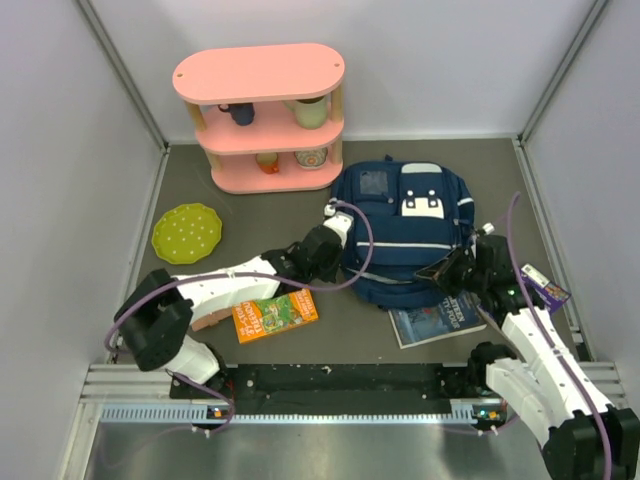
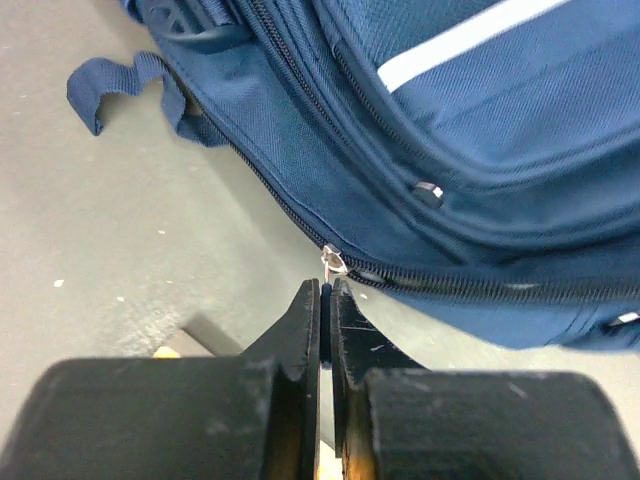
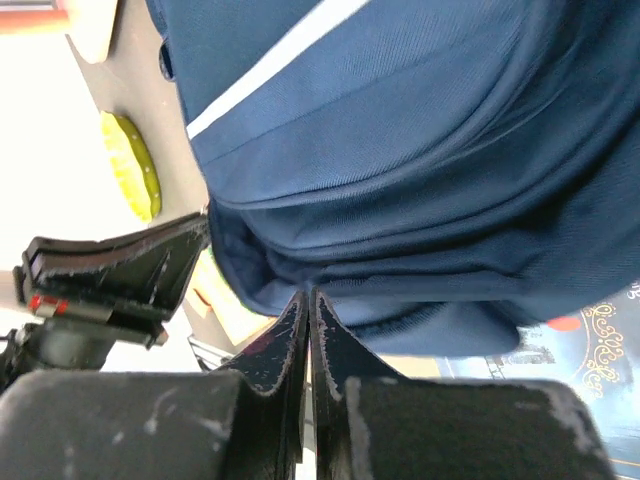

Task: Pack the student bag
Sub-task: Unzip the student bag at the center of the board.

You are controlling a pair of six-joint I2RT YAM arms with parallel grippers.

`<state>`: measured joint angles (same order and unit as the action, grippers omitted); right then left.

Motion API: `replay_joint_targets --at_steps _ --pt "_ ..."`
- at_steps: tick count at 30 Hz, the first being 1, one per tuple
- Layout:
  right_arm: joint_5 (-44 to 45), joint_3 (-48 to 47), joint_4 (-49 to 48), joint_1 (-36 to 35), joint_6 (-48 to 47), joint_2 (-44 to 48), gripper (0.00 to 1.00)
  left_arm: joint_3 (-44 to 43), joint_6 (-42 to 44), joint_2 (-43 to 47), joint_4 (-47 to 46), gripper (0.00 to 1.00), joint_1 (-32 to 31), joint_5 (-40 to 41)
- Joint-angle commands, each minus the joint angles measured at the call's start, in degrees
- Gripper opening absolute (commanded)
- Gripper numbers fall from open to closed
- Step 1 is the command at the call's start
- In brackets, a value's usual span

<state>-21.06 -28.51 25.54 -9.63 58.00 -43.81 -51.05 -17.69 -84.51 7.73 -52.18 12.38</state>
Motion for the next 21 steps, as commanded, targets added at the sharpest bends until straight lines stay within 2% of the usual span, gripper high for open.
replay_joint_targets --at_steps 1,2,3,6,10,11,13,14,16,17,19,21 --pt "-0.7 -4.8 -3.5 0.2 -2.0 -0.2 0.0 -5.4 1.5 -3.1 2.9 0.08 2.9 0.7" --pt "-1.6 -5.1 -3.9 0.2 -2.4 -0.6 0.0 -6.1 1.6 -3.1 2.8 0.15 2.9 -0.2" --pt "-2.4 -5.8 -5.0 0.2 -2.6 -1.1 0.0 -6.8 1.3 -2.3 2.7 0.39 2.8 -0.6" --pt "-4.3 -7.7 -5.4 0.0 -3.4 -2.8 0.0 -5.8 0.3 0.6 2.9 0.66 2.9 1.8" --pt "-3.7 -9.1 -4.6 0.0 -5.4 -4.2 0.0 -2.7 1.2 9.1 1.3 0.87 4.0 2.8" --pt "-2.4 -9.4 -3.1 0.0 -6.7 -4.2 0.15 -2.2 1.5 10.2 1.6 0.88 4.0 2.4" --pt "3.5 -10.0 0.5 0.0 -8.2 -3.7 0.33 -1.8 3.1 13.5 1.9 0.9 4.0 0.4" --pt "5.4 -10.0 3.2 0.2 -9.4 -3.0 0.47 -1.3 3.4 14.4 1.9 0.93 4.0 -0.6" --pt "11.5 -10.4 6.4 0.4 -10.2 -1.8 0.69 -0.9 4.1 16.3 0.8 0.96 4.0 -5.9" --pt "13.4 -10.6 9.8 0.7 -10.3 -1.2 0.83 -0.5 4.4 16.7 0.2 0.97 4.0 -8.5" --pt "17.3 -11.2 12.2 1.8 -10.6 0.7 0.89 -0.5 3.3 17.1 -1.4 0.98 3.8 -16.0" --pt "20.5 -11.4 16.9 3.6 -10.5 2.3 0.98 -0.5 2.1 16.1 -3.0 0.99 2.1 -18.8"
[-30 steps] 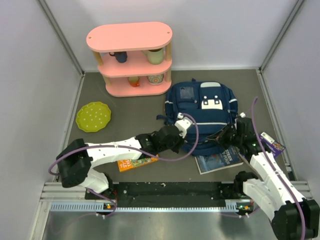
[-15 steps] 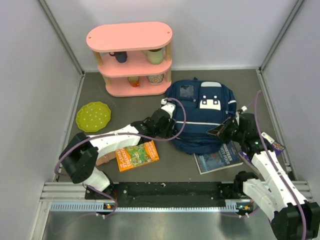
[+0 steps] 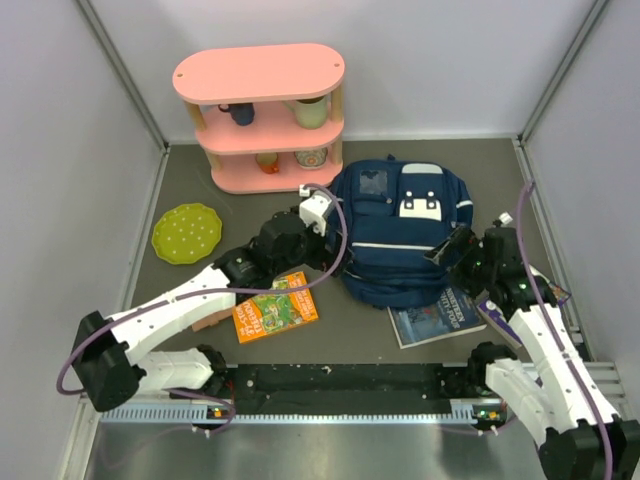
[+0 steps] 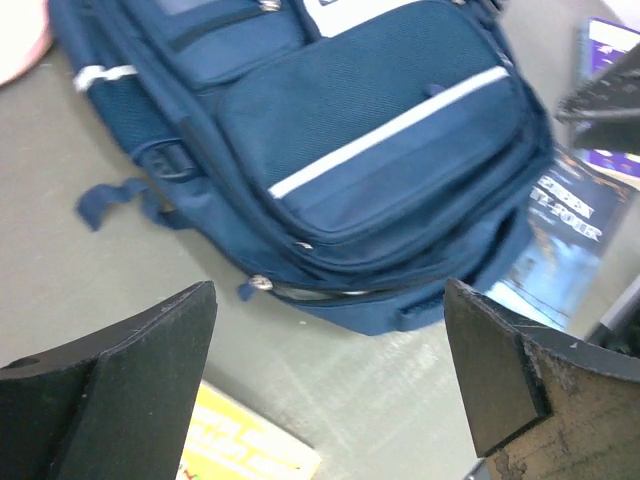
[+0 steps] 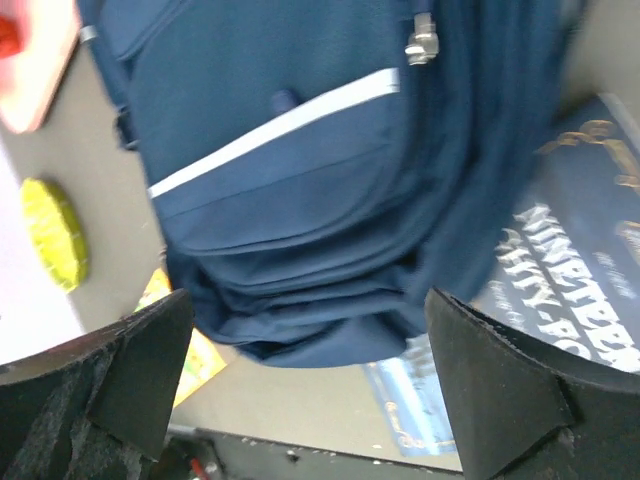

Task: Pack the student bag
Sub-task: Unzip the student bag at the center of the board.

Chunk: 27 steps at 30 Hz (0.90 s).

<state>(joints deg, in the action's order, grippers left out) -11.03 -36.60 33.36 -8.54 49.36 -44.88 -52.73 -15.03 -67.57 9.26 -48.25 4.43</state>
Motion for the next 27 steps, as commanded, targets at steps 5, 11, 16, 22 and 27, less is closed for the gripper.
replay_joint_targets --at_steps 5,11,16,22,27 --pt "11.2 0.0 10.8 8.4 -1.5 4.8 0.99 -3.3 -1.1 -8.0 -8.0 0.99 -7.9 -15.1" --pt "3.5 5.5 2.2 10.6 -3.0 -0.7 0.98 -4.8 -4.4 -15.3 -12.3 0.99 -10.7 -22.9" --pt "-13.4 8.3 -13.7 8.9 -4.9 -10.0 0.89 -2.6 -6.5 -17.3 -13.5 0.99 -12.4 -23.8" --pt "-13.1 3.0 -17.6 -2.8 -4.9 -16.4 0.86 1.7 -9.8 -15.9 -17.5 0.99 -12.6 -23.2" --pt "2.2 -0.7 -2.2 -3.0 -6.7 -7.7 0.92 0.5 -10.4 -18.2 -17.6 0.99 -13.4 -23.8"
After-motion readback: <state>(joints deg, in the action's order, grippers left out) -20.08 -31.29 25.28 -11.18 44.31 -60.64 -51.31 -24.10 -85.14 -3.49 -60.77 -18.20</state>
